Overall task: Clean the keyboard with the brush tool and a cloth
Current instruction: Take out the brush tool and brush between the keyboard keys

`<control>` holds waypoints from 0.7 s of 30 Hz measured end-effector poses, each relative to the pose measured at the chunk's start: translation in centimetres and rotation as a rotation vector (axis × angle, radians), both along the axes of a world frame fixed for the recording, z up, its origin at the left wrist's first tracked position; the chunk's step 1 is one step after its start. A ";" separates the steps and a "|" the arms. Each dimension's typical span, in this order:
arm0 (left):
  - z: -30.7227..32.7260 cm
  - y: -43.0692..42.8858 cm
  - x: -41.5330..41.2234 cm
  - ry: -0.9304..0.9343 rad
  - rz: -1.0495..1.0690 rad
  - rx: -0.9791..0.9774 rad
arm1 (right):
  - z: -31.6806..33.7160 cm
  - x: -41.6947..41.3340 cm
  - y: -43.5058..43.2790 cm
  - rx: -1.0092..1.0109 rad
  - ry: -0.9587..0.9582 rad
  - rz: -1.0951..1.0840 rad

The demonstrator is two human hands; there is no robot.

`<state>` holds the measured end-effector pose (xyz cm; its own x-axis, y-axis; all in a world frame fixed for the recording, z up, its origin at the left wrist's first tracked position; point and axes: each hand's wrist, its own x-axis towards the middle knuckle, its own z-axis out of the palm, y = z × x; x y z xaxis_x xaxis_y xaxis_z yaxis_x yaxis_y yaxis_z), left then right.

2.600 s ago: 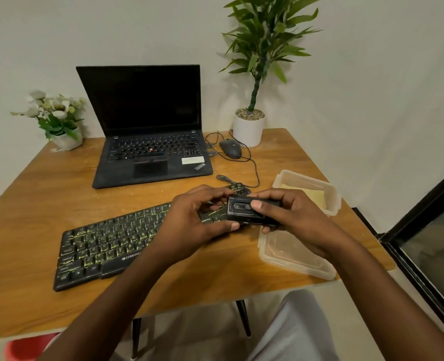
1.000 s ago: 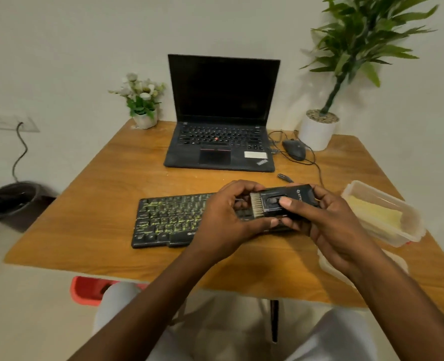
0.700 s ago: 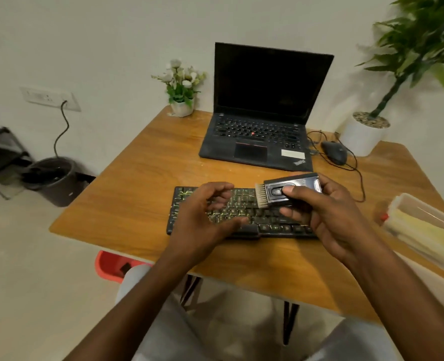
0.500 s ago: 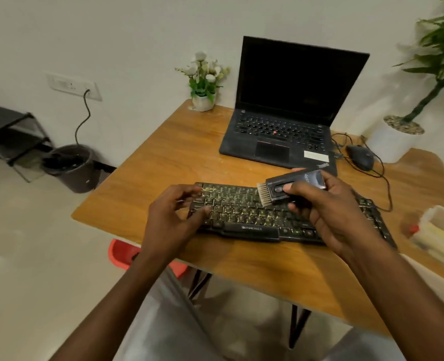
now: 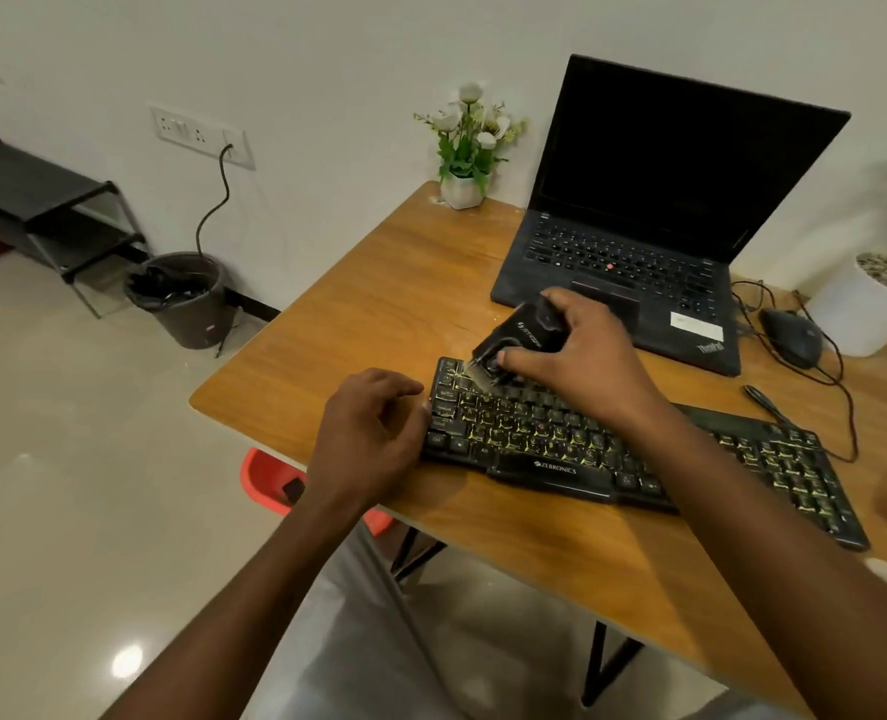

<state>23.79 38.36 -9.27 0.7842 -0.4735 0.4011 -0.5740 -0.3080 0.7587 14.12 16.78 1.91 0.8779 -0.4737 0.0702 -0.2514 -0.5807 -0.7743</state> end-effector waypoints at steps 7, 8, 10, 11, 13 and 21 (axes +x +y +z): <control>0.1 0.4 -0.3 -0.066 -0.074 0.080 | -0.5 4.7 0.6 -0.270 0.046 0.242; 0.1 0.4 -0.2 -0.073 -0.069 0.081 | -0.4 5.0 0.5 -0.293 0.065 0.282; 0.0 0.2 -0.2 -0.088 -0.057 0.074 | 0.2 5.0 -0.3 -0.358 0.136 0.376; 0.0 0.1 -0.3 -0.098 -0.049 0.070 | 0.6 4.9 -0.8 -0.400 0.185 0.421; 0.0 0.0 -0.3 -0.116 -0.034 0.071 | 1.5 4.6 -2.0 -0.488 0.271 0.476; 0.3 -0.1 -0.7 -0.130 -0.027 0.087 | 2.1 5.6 -2.0 -0.495 0.205 0.489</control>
<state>23.10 38.28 -9.00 0.7147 -0.5310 0.4553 -0.6749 -0.3526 0.6482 19.68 14.82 3.98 0.9997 0.0214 -0.0140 0.0150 -0.9340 -0.3570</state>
